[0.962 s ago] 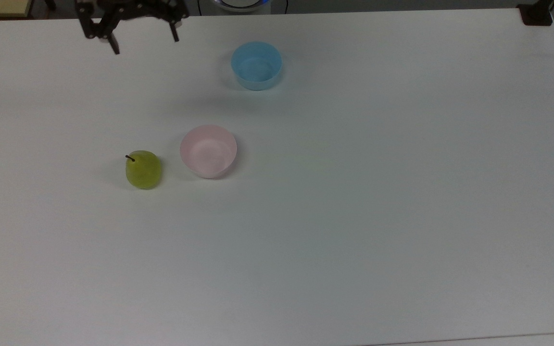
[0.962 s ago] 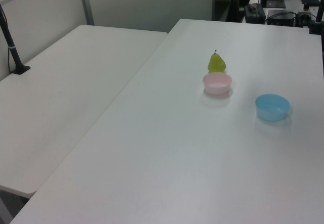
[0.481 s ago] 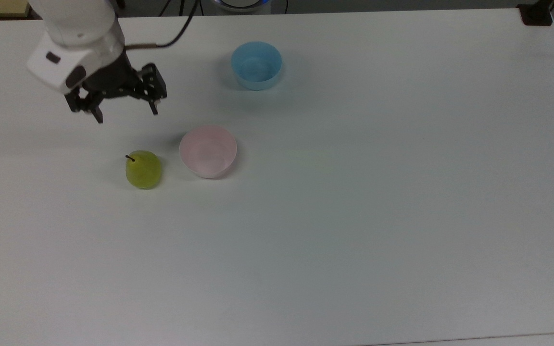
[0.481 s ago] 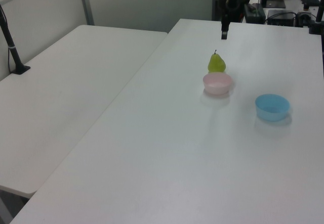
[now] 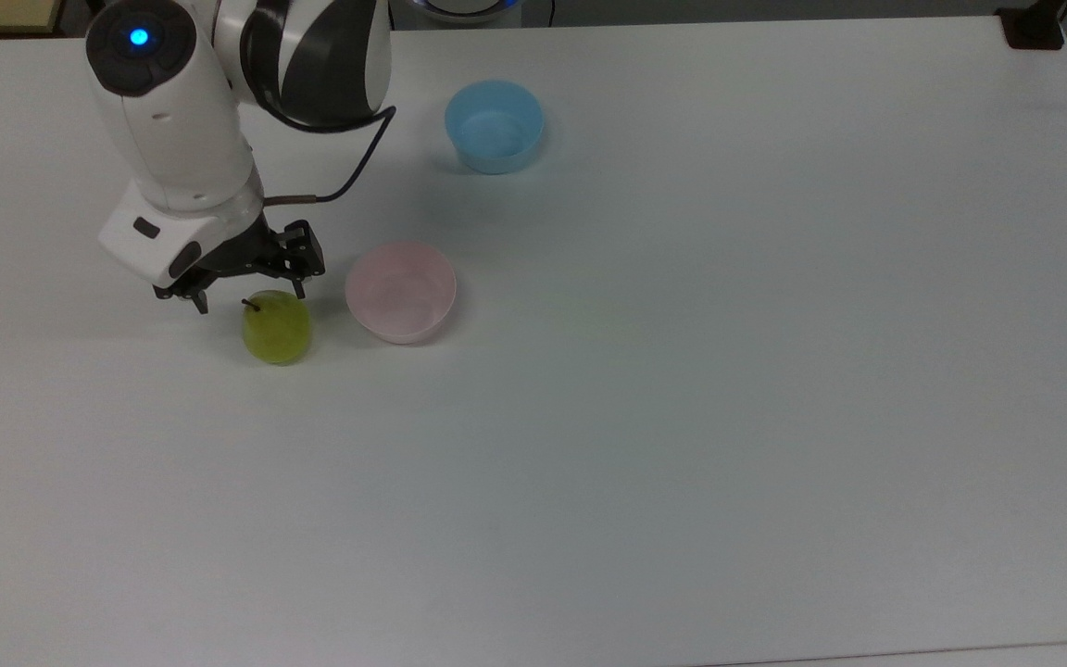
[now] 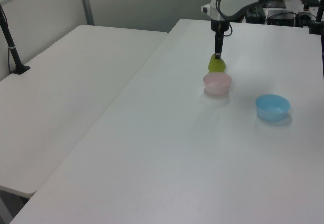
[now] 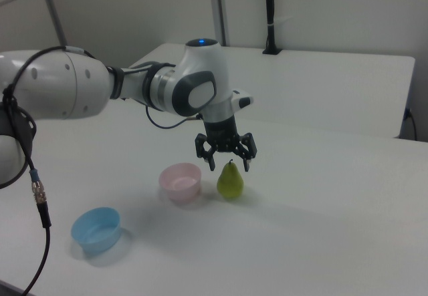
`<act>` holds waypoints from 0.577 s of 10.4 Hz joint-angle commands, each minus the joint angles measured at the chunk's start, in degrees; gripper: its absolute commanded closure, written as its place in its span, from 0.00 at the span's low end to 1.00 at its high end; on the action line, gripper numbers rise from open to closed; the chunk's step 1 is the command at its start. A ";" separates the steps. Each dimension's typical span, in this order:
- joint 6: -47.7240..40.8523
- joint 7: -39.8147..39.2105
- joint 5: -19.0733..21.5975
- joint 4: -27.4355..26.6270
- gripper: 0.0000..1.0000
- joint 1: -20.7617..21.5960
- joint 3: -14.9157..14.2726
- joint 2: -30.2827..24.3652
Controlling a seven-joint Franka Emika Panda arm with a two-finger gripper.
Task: Place the pear in the bowl
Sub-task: 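Move the open gripper down over the green pear, then close the gripper around the green pear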
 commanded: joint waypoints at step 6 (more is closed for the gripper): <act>6.58 3.77 -2.64 -4.39 1.00 1.13 -0.67 1.38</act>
